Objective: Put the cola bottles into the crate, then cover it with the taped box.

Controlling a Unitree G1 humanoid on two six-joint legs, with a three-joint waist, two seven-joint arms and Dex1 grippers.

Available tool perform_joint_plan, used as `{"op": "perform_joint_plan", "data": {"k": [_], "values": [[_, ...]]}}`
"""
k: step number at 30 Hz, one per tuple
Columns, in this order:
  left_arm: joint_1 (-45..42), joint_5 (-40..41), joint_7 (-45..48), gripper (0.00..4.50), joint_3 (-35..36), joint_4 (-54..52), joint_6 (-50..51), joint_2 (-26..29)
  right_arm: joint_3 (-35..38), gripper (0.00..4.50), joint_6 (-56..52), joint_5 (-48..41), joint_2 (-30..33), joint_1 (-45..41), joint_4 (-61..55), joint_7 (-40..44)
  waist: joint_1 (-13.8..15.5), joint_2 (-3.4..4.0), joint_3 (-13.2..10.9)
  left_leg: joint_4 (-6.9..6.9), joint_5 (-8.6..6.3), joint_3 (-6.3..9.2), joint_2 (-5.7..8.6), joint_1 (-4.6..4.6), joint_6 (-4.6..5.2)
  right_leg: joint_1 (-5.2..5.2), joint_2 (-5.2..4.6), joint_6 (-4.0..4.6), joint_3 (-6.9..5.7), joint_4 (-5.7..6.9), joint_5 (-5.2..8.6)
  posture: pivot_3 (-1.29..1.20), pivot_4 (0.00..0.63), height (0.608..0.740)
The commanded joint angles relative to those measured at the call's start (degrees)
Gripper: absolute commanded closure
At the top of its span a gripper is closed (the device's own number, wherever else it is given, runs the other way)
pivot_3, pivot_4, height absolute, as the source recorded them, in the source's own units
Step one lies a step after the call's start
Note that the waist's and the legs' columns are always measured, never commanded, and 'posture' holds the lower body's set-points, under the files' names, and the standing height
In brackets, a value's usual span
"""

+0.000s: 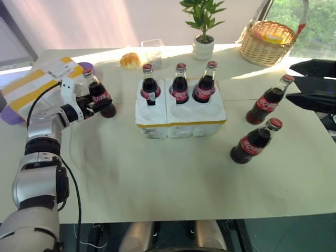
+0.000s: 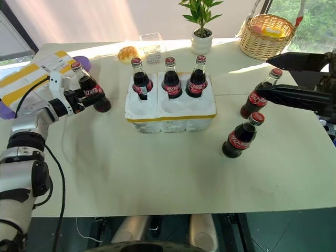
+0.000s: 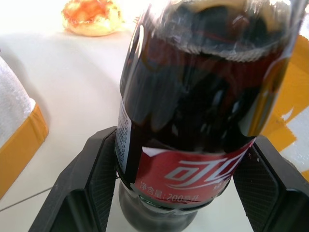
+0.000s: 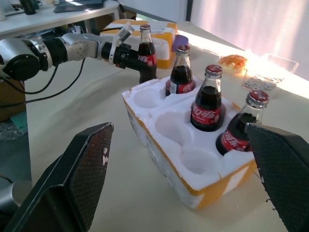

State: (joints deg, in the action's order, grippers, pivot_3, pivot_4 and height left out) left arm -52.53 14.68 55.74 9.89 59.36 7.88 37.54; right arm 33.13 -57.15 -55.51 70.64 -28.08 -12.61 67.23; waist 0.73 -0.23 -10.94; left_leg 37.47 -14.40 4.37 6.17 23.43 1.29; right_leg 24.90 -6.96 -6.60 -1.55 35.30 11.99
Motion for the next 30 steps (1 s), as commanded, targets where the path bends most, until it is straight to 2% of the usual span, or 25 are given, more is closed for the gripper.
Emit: {"op": "perform_joint_plan", "data": {"k": [1, 5, 9, 12, 16, 22, 26, 30], "values": [[-2.2, 0.9, 1.7, 1.69, 1.5, -1.3, 1.2, 1.5, 1.2, 0.0, 1.1, -1.1, -0.5, 0.1, -1.6, -1.1, 0.0, -0.01, 0.0, 0.0, 0.0, 0.0, 0.0, 0.0, 0.0, 0.0, 0.01, -0.01, 0.0, 0.0, 0.0, 0.0, 0.15, 0.74], [-2.7, 3.1, 5.6, 1.69, 2.2, -5.6, 6.1, 2.7, 1.6, 0.0, 1.8, -0.2, -0.9, 2.2, -2.1, -1.3, 0.0, -0.04, 0.0, 0.0, -0.01, 0.0, 0.0, 0.01, 0.02, 0.0, 0.07, -0.01, 0.0, 0.0, -0.01, 0.0, 0.15, 0.74], [-1.9, 7.4, 14.4, 1.69, 2.1, -17.9, 17.3, 6.4, 2.2, 0.0, 2.4, 0.1, -0.8, 4.0, -2.2, -1.5, -0.1, -0.3, -0.2, 0.07, 0.0, 0.01, -0.01, 0.21, 0.02, 0.18, 0.1, -0.01, -0.01, 0.05, -0.01, 0.0, 0.15, 0.74], [-1.4, 10.5, 19.6, 1.69, 1.6, -26.9, 25.1, 9.8, 2.7, 0.0, 2.6, -0.2, -0.8, 4.7, -2.3, -2.0, -0.3, -0.3, -0.2, 0.66, 0.11, 0.04, -0.03, 0.92, -0.19, 0.69, 0.12, -0.01, -0.02, 0.36, -0.01, 0.0, 0.15, 0.74], [-3.6, 14.6, 23.0, 1.69, 0.9, -34.7, 32.9, 11.9, 3.2, 0.0, 3.4, 0.5, -1.5, 6.6, -2.8, -2.6, -0.1, -0.3, -0.2, 0.71, 0.0, 0.01, 0.0, 0.93, 0.0, 0.65, 0.1, -0.07, -0.01, 0.33, -0.06, 0.0, 0.15, 0.74], [-6.7, 16.6, 21.3, 1.69, -2.6, -42.2, 35.9, 5.4, 4.6, 0.0, 4.0, 0.7, -3.1, 9.6, -3.6, -4.4, 0.8, -0.3, -0.2, 0.8, -0.02, 0.18, 0.05, 0.87, 0.07, 0.46, 0.1, -0.08, -0.09, 0.32, -0.09, 0.0, 0.15, 0.74], [-7.8, 14.3, 18.9, 1.69, -4.7, -39.3, 31.9, 0.2, 5.6, 0.0, 4.0, 0.6, -3.9, 10.6, -4.0, -6.0, 0.7, -0.31, -0.2, 0.78, 0.07, 0.16, 0.03, 0.85, -0.07, 0.52, 0.12, -0.08, -0.09, 0.4, -0.1, 0.0, 0.15, 0.74], [-7.2, 10.9, 18.4, 1.69, -7.7, -36.6, 26.3, -2.1, 6.9, 0.0, 3.5, 0.0, -4.8, 12.0, -5.0, -7.6, -0.3, -0.32, -0.2, 0.75, 0.1, 0.13, 0.01, 0.86, -0.13, 0.56, 0.13, -0.07, -0.09, 0.42, -0.1, 0.0, 0.15, 0.74]]}}
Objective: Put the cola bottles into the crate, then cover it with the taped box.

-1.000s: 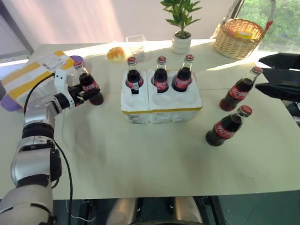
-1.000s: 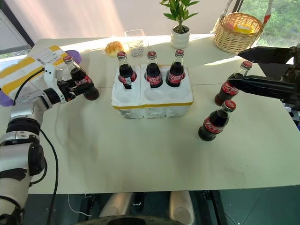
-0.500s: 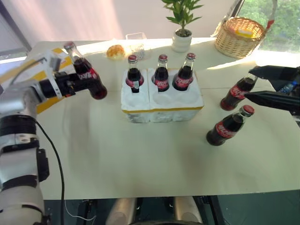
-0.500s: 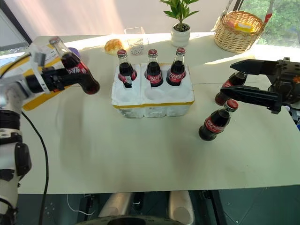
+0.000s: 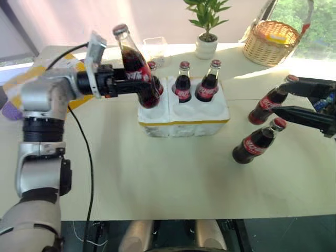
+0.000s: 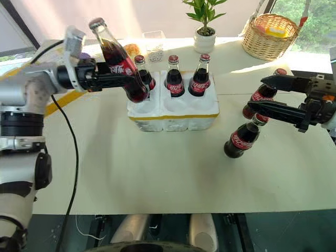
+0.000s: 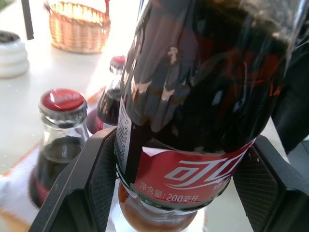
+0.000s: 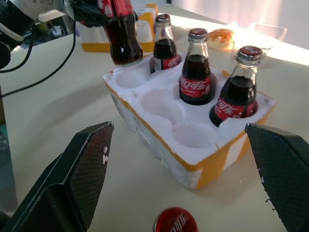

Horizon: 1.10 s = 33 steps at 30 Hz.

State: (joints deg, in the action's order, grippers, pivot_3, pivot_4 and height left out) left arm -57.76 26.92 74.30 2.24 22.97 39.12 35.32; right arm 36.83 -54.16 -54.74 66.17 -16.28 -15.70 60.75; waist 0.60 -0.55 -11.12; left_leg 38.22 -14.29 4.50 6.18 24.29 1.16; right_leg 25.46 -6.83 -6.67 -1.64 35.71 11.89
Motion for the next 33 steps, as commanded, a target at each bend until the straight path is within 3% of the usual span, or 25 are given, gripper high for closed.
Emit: {"op": "perform_joint_plan", "data": {"k": [1, 14, 24, 26, 28, 33], "values": [[-1.6, -1.8, 0.1, 1.69, -0.6, 0.0, -5.7, 0.0, 3.6, 0.0, 0.4, -0.9, -0.5, 0.6, -2.2, -1.5, -0.1, 0.0, 0.0, 0.0, 0.0, -0.01, 0.0, 0.0, 0.01, 0.0, 0.0, 0.0, 0.0, 0.0, 0.0, 0.0, 0.15, 0.74], [2.3, -3.5, 2.3, 1.69, -5.0, -1.5, -7.3, -1.4, 3.9, 0.0, 3.3, 1.5, -3.3, 5.0, -1.5, -3.6, 0.2, 0.01, 0.0, 0.02, -0.06, -0.02, 0.01, -0.01, 0.11, -0.03, -0.02, 0.0, 0.02, 0.01, 0.0, 0.0, 0.15, 0.74], [5.2, -10.6, -1.0, 1.69, -8.7, 2.3, -17.0, -4.2, 2.2, 0.0, 6.8, 3.7, -3.8, 4.4, 1.1, -3.4, 0.2, 0.03, 0.0, 0.02, -0.06, -0.02, 0.02, -0.04, 0.12, -0.05, -0.02, 0.01, 0.02, 0.01, -0.01, 0.0, 0.15, 0.74], [5.4, -10.4, -0.7, 0.69, -8.4, 2.4, -16.9, -4.2, 1.8, 0.0, 7.4, 4.4, -3.6, 4.3, 1.9, -3.2, 0.2, 0.05, 0.0, 0.02, -0.06, -0.02, 0.02, -0.06, 0.12, -0.06, -0.02, 0.01, 0.02, 0.01, -0.01, 0.0, 0.15, 0.74], [5.5, -10.2, -0.4, 0.05, -8.2, 2.1, -16.6, -4.0, 1.5, 0.0, 7.8, 4.8, -3.5, 4.2, 2.5, -3.1, 0.2, 0.05, 0.0, 0.03, -0.07, -0.02, 0.02, -0.09, 0.14, -0.09, -0.02, 0.01, 0.02, 0.03, -0.01, 0.0, 0.15, 0.74], [4.9, -5.9, 0.3, 0.05, -4.8, -1.7, -11.0, -1.6, 1.4, 0.0, 8.1, 5.6, -2.6, 3.4, 4.4, -3.0, 0.1, 0.05, 0.0, 0.03, -0.1, -0.03, 0.02, -0.24, 0.18, -0.17, -0.02, 0.01, 0.03, 0.1, -0.01, 0.0, 0.15, 0.74]]}}
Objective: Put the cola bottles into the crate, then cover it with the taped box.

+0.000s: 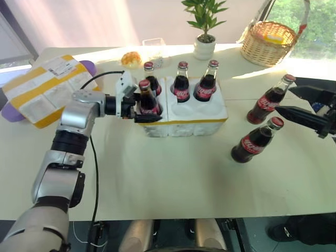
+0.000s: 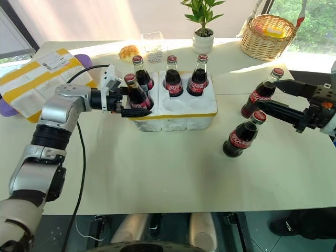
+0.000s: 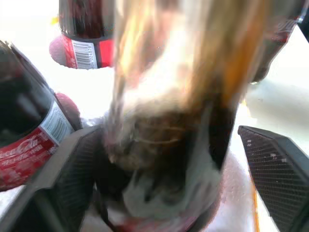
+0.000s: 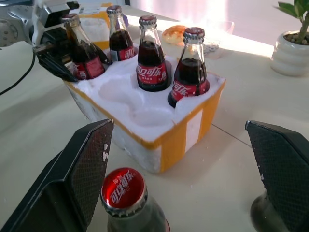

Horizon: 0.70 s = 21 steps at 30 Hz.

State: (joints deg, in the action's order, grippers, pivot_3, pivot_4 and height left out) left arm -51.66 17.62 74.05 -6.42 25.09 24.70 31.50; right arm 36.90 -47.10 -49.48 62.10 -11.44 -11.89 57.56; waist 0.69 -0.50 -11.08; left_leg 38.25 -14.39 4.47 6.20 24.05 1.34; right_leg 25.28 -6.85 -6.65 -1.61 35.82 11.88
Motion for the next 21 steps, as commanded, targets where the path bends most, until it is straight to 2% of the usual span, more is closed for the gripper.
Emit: {"op": "perform_joint_plan", "data": {"k": [1, 4, 6, 10, 13, 17, 21], "values": [[-1.5, 5.6, 1.0, 0.05, 5.6, -5.6, 6.6, 3.5, 2.1, 0.0, 0.5, 0.0, 1.9, -2.1, 1.4, -0.2, -0.1, 0.0, 0.0, 0.0, 0.0, 0.0, 0.0, 0.0, 0.0, 0.01, 0.0, 0.0, 0.0, 0.03, 0.0, 0.0, 0.15, 0.74], [-1.9, 10.7, 1.6, 0.05, 9.0, -10.1, 14.0, 6.6, 4.2, 0.0, -0.8, -0.5, 3.0, -3.1, 3.0, -0.6, -0.1, 0.0, 0.0, -0.01, 0.01, 0.0, -0.01, 0.01, -0.01, 0.07, 0.0, 0.0, 0.02, 0.09, 0.0, 0.0, 0.15, 0.74], [-2.6, 16.1, 3.6, 0.05, 13.2, -14.0, 20.8, 11.9, 8.4, 0.0, -2.2, 0.3, 4.8, -1.5, 4.0, 0.3, -0.1, 0.0, 0.0, -0.01, 0.01, 0.0, -0.01, 0.01, -0.01, 0.06, 0.01, 0.01, 0.02, 0.09, 0.01, 0.0, 0.15, 0.74], [-1.3, 21.3, 8.2, 0.05, 16.8, -18.5, 26.3, 21.9, 17.2, 0.0, -3.5, 4.4, 5.6, 7.8, 2.4, 4.2, 0.1, 0.01, 0.0, -0.05, 0.0, 0.02, -0.03, 0.04, -0.01, 0.1, 0.05, 0.02, 0.01, 0.08, 0.02, 0.0, 0.15, 0.74], [2.5, 24.7, 12.4, 0.05, 17.4, -23.9, 28.6, 27.3, 24.0, 0.0, -4.4, 6.6, 3.3, 16.8, -1.2, 7.4, 0.3, 0.07, 0.0, -0.04, -0.03, 0.01, 0.0, -0.13, 0.04, -0.19, 0.02, 0.01, 0.01, -0.09, 0.02, 0.0, 0.15, 0.74], [7.5, 24.3, 12.5, 0.05, 14.7, -31.0, 25.4, 27.6, 27.2, 0.0, -4.5, 6.3, -2.4, 26.3, -8.0, 9.1, 0.2, 0.08, 0.1, -0.15, -0.12, 0.09, -0.08, -0.72, 0.1, -0.99, 0.04, 0.02, 0.01, -0.62, 0.08, 0.0, 0.15, 0.74], [9.3, 21.6, 11.0, 0.05, 10.9, -32.5, 21.0, 24.5, 23.2, 0.0, -1.3, 7.0, -9.6, 31.3, -16.7, 6.3, 0.1, 0.07, 0.1, -0.12, -0.11, 0.08, -0.1, -0.73, 0.1, -1.0, 0.0, 0.13, 0.08, -0.66, 0.14, 0.0, 0.15, 0.74]]}}
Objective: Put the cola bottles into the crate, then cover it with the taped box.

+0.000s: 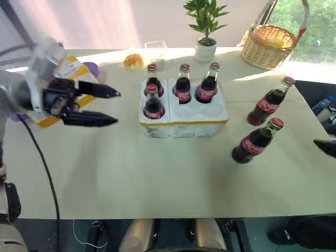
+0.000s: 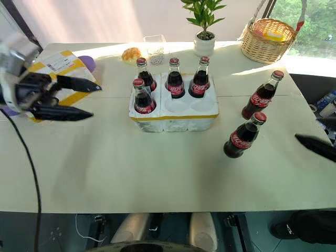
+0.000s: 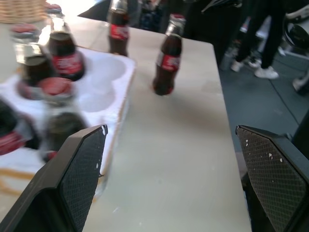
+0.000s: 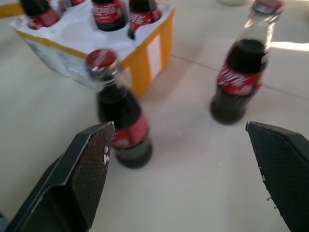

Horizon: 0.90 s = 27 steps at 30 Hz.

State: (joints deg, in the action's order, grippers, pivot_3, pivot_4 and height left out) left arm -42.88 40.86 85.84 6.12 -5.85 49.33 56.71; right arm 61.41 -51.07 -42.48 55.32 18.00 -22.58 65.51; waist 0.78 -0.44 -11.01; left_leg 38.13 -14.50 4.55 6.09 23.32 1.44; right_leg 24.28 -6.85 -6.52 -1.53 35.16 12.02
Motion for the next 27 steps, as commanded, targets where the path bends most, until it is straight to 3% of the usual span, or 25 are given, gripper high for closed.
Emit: {"op": "perform_joint_plan", "data": {"k": [1, 5, 10, 20, 27], "values": [[0.9, -2.1, -0.8, 0.05, -2.5, -1.8, -4.6, -1.3, -2.9, 0.0, 3.7, 0.5, -4.7, 2.8, -7.9, -2.7, 0.0, 0.01, 0.0, -0.01, 0.01, 0.0, -0.01, 0.0, 0.0, 0.04, 0.0, -0.09, 0.0, 0.01, -0.05, 0.0, 0.15, 0.74], [1.0, -2.1, -2.0, 0.05, -4.4, -2.8, -6.2, -4.3, -10.3, 0.0, 7.0, 2.2, -11.6, 4.4, -14.0, -9.1, 0.0, 0.01, 0.0, -0.12, 0.01, -0.01, -0.03, 0.03, -0.01, 0.16, 0.01, -0.14, 0.03, 0.04, -0.09, 0.0, 0.15, 0.74], [1.0, -1.7, -3.7, 0.05, -4.9, -3.3, -6.4, -5.9, -17.4, 0.0, 10.0, 4.2, -17.2, 2.1, -13.5, -17.1, 0.0, 0.01, 0.0, -0.1, 0.02, -0.01, -0.01, 0.04, -0.02, 0.16, 0.01, -0.12, 0.05, 0.01, -0.08, 0.0, 0.15, 0.74], [0.6, -1.4, -7.3, 0.05, -4.2, -2.2, -5.8, -7.6, -27.0, 0.0, 12.6, 6.7, -18.2, -3.3, -8.1, -23.3, 0.0, 0.02, 0.0, -0.11, 0.02, 0.0, -0.01, 0.04, -0.01, 0.17, 0.06, -0.13, 0.03, 0.03, -0.09, 0.0, 0.15, 0.74], [0.9, -0.7, -7.8, 0.05, -4.5, -3.5, -5.6, -7.7, -29.8, 0.0, 13.2, 5.3, -18.7, -7.5, -4.2, -24.6, 0.1, 0.03, 0.0, -0.11, 0.03, 0.01, 0.0, 0.04, -0.01, 0.18, 0.07, -0.13, 0.02, 0.04, -0.09, 0.0, 0.15, 0.74]]}}
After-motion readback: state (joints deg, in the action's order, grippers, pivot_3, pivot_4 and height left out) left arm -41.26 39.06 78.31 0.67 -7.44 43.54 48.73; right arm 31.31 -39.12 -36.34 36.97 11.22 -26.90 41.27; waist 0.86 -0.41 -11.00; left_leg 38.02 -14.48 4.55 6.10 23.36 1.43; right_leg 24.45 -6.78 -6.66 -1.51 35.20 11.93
